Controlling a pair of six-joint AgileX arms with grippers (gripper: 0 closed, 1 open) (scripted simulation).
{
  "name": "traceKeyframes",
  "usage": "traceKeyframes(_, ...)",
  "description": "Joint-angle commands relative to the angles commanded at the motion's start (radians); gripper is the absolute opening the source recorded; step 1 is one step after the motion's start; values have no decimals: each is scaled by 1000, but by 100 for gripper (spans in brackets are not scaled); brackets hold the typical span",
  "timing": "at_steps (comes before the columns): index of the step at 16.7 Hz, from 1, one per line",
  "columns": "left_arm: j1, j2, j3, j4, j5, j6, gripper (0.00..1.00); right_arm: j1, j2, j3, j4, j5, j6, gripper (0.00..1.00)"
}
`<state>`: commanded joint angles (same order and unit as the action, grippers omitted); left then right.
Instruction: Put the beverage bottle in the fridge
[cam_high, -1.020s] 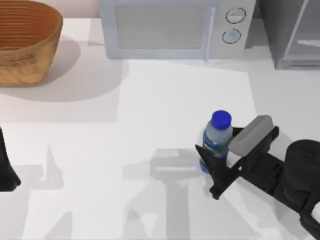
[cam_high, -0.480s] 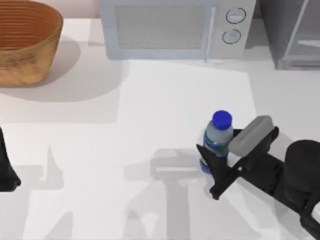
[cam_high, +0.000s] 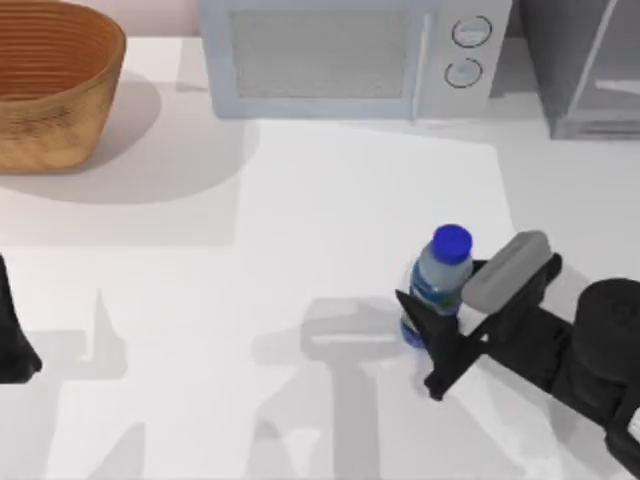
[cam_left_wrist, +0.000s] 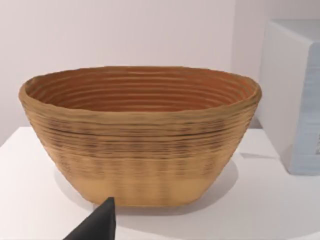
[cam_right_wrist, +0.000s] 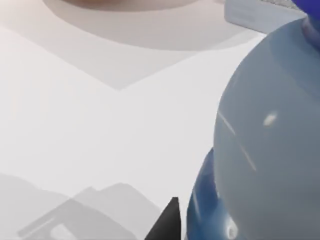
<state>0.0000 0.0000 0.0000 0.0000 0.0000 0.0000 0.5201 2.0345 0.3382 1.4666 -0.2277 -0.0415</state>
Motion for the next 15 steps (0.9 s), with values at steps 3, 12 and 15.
traceKeyframes(3, 0, 0, 0, 0, 0, 0, 100, -79, -82, -29, -92, -88, -32, 1)
traceKeyframes(12, 0, 0, 0, 0, 0, 0, 100, -405, -436, -101, -358, -400, -104, 1)
traceKeyframes(15, 0, 0, 0, 0, 0, 0, 100, -406, -437, -102, -359, -402, -104, 1)
